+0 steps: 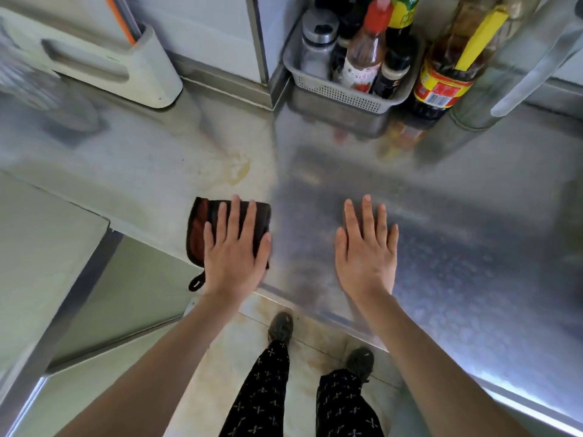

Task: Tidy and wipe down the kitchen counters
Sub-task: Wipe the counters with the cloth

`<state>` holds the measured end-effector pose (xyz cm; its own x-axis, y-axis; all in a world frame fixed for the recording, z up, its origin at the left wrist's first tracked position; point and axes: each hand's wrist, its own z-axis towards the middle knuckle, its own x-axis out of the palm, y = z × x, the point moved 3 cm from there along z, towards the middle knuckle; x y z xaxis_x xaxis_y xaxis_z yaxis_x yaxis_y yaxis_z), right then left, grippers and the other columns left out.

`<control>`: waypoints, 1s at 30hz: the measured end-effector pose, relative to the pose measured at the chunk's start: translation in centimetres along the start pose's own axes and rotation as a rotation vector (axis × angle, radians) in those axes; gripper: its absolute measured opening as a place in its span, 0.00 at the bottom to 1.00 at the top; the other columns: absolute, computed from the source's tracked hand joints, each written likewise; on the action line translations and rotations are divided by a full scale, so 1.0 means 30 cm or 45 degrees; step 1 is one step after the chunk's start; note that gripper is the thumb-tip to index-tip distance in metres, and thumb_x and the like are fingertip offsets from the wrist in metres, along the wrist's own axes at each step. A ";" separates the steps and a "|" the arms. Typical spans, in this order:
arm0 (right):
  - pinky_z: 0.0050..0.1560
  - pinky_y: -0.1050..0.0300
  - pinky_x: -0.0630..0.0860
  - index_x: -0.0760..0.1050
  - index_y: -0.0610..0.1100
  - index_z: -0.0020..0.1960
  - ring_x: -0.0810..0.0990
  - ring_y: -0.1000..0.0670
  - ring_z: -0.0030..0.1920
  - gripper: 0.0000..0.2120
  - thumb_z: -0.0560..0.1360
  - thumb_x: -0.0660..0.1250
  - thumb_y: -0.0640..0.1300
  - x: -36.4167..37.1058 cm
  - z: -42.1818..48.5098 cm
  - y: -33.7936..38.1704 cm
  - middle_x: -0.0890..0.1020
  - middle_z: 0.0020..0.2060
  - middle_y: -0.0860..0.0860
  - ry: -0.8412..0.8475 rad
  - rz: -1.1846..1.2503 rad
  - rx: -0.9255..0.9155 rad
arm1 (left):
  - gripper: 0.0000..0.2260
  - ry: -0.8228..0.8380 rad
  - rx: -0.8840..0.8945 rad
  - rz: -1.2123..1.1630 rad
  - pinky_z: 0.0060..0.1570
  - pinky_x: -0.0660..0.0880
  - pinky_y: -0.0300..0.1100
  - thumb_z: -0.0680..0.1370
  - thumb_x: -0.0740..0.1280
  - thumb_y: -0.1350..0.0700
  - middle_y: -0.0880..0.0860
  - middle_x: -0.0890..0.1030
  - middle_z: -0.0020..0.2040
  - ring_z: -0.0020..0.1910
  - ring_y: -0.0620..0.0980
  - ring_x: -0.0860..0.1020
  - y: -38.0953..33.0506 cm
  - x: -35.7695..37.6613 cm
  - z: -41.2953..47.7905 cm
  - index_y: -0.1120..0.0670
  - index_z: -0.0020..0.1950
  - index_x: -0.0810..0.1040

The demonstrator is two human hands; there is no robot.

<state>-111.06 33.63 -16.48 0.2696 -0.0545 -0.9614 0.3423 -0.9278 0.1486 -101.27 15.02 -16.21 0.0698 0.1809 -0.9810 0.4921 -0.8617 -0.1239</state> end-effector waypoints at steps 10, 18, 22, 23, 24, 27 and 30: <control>0.73 0.44 0.43 0.46 0.52 0.76 0.45 0.44 0.76 0.26 0.80 0.39 0.56 -0.005 0.000 0.003 0.49 0.77 0.49 -0.031 -0.027 0.008 | 0.26 0.074 0.609 0.066 0.67 0.60 0.60 0.78 0.50 0.39 0.53 0.60 0.75 0.73 0.55 0.59 -0.102 0.021 -0.087 0.48 0.73 0.59; 0.73 0.43 0.46 0.47 0.52 0.76 0.47 0.44 0.76 0.26 0.80 0.39 0.56 0.002 0.000 -0.003 0.51 0.76 0.49 -0.049 -0.040 0.029 | 0.26 -0.007 0.029 -0.066 0.70 0.49 0.58 0.78 0.39 0.43 0.53 0.52 0.77 0.75 0.54 0.50 0.023 -0.044 0.229 0.48 0.76 0.51; 0.73 0.42 0.48 0.49 0.51 0.76 0.48 0.44 0.76 0.25 0.80 0.41 0.55 0.004 0.001 -0.005 0.53 0.76 0.48 -0.062 -0.037 0.030 | 0.23 -0.001 0.559 0.029 0.68 0.58 0.60 0.79 0.49 0.47 0.55 0.59 0.75 0.73 0.57 0.58 -0.109 0.001 0.081 0.51 0.74 0.58; 0.73 0.42 0.48 0.49 0.51 0.76 0.49 0.44 0.76 0.25 0.80 0.42 0.55 0.004 0.001 -0.005 0.53 0.76 0.48 -0.067 -0.037 0.029 | 0.23 0.009 0.649 0.036 0.68 0.58 0.59 0.79 0.50 0.47 0.54 0.60 0.75 0.73 0.56 0.59 -0.113 0.006 0.072 0.50 0.74 0.59; 0.73 0.42 0.49 0.50 0.51 0.76 0.50 0.44 0.76 0.25 0.80 0.42 0.55 0.004 0.001 -0.005 0.54 0.76 0.48 -0.074 -0.040 0.028 | 0.23 0.012 0.690 0.032 0.68 0.57 0.58 0.79 0.50 0.46 0.53 0.60 0.75 0.73 0.55 0.59 -0.104 0.003 0.093 0.49 0.74 0.60; 0.72 0.41 0.52 0.53 0.50 0.76 0.53 0.43 0.75 0.25 0.80 0.44 0.54 0.003 0.003 -0.009 0.57 0.75 0.47 -0.089 -0.048 0.036 | 0.23 -0.044 0.566 0.045 0.67 0.58 0.58 0.78 0.49 0.45 0.52 0.61 0.75 0.73 0.54 0.59 -0.062 -0.021 0.249 0.47 0.73 0.60; 0.72 0.42 0.53 0.53 0.51 0.76 0.53 0.43 0.75 0.25 0.80 0.44 0.54 0.009 0.003 -0.008 0.58 0.75 0.47 -0.094 -0.064 0.042 | 0.24 -0.074 0.231 0.000 0.68 0.56 0.59 0.78 0.47 0.46 0.53 0.58 0.75 0.74 0.55 0.56 -0.033 -0.043 0.398 0.48 0.74 0.58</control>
<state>-111.17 33.80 -16.79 0.1852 -0.0332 -0.9821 0.3235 -0.9416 0.0929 -112.22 9.96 -16.60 0.0168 0.1580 -0.9873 0.3275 -0.9338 -0.1438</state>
